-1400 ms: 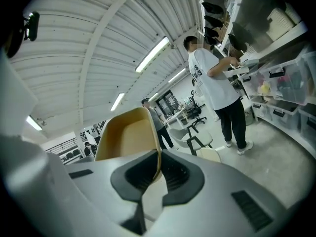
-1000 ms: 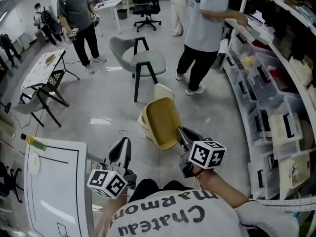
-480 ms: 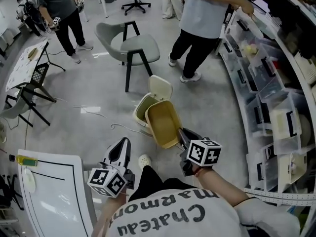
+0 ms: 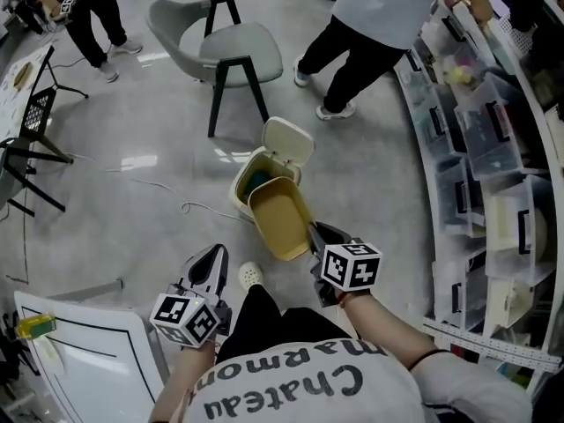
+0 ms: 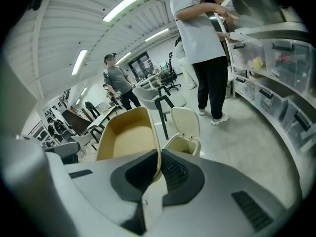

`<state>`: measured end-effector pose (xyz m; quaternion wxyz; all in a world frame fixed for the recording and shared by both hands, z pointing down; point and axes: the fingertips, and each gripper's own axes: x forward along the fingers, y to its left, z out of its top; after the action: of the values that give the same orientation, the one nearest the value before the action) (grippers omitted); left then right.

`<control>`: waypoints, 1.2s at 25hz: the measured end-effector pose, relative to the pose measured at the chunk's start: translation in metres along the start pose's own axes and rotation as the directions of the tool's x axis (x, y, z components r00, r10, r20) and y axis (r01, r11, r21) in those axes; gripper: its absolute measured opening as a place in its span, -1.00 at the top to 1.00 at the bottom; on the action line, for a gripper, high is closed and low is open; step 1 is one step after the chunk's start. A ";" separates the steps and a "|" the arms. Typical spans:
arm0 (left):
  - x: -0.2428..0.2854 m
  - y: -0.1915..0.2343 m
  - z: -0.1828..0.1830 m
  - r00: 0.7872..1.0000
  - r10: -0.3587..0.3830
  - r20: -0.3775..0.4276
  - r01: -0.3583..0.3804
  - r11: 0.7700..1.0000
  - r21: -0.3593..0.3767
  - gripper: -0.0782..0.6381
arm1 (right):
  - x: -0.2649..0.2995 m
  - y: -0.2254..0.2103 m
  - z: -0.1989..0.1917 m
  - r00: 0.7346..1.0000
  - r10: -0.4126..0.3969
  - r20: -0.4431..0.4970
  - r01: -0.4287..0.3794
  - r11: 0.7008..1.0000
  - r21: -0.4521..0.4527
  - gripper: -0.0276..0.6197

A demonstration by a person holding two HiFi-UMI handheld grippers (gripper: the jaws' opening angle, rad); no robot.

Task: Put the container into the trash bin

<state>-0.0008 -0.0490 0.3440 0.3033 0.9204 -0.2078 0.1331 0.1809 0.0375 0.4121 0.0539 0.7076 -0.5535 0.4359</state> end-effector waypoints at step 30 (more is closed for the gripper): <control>0.074 0.120 -0.037 0.980 -0.054 -0.191 0.034 0.994 -0.105 0.72 | 0.152 -0.088 -0.085 0.881 -0.285 -0.378 0.311 0.950 0.010 0.79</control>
<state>0.0037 -0.1366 0.4607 0.3710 0.8909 -0.1635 0.2046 0.2079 0.0062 0.6030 0.1994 0.6900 -0.4022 0.5678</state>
